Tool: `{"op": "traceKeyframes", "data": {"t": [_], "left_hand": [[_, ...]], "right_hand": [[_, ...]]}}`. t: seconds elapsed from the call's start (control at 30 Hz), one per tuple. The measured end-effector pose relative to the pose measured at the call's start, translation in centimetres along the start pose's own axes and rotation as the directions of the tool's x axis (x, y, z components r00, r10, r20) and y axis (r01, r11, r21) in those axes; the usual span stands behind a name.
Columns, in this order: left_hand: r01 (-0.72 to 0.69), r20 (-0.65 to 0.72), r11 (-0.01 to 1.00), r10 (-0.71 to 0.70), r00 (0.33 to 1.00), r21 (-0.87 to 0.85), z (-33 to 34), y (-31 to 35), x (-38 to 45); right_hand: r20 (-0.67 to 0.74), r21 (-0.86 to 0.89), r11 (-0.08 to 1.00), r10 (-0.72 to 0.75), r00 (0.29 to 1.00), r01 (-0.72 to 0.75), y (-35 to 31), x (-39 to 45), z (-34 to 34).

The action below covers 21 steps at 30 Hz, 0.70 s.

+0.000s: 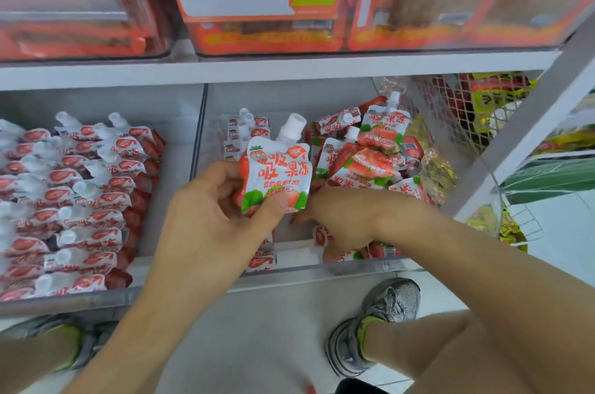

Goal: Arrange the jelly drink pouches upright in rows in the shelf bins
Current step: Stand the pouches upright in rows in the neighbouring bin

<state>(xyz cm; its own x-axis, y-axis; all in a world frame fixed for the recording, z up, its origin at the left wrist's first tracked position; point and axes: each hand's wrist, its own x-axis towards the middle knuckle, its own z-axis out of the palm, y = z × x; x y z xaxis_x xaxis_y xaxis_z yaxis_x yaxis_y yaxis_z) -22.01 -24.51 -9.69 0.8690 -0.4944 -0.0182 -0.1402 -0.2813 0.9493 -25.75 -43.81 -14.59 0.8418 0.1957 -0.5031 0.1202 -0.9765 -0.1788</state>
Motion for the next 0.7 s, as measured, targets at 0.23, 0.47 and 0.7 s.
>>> {"op": "traceKeyframes", "data": {"t": [0.23, 0.47, 0.7], "left_hand": [[-0.035, -0.008, 0.998, 0.035, 0.999, -0.045, -0.9, 0.2, -0.8], [-0.064, -0.040, 0.992, 0.059, 0.997, -0.113, -0.4, 1.5, -0.3], [-0.057, 0.107, 0.998, 0.057, 0.993, -0.002, 1.2, 0.0, 2.0]], "right_hand": [[-0.155, 0.059, 0.998, 0.005, 0.988, 0.005, -0.1, -2.4, -0.5], [-0.274, 0.343, 0.932, -0.018, 0.962, 0.115, -1.1, -4.3, -0.2], [-0.057, 0.892, 0.448, -0.012, 0.998, 0.056, 0.7, -4.8, -0.2]]}}
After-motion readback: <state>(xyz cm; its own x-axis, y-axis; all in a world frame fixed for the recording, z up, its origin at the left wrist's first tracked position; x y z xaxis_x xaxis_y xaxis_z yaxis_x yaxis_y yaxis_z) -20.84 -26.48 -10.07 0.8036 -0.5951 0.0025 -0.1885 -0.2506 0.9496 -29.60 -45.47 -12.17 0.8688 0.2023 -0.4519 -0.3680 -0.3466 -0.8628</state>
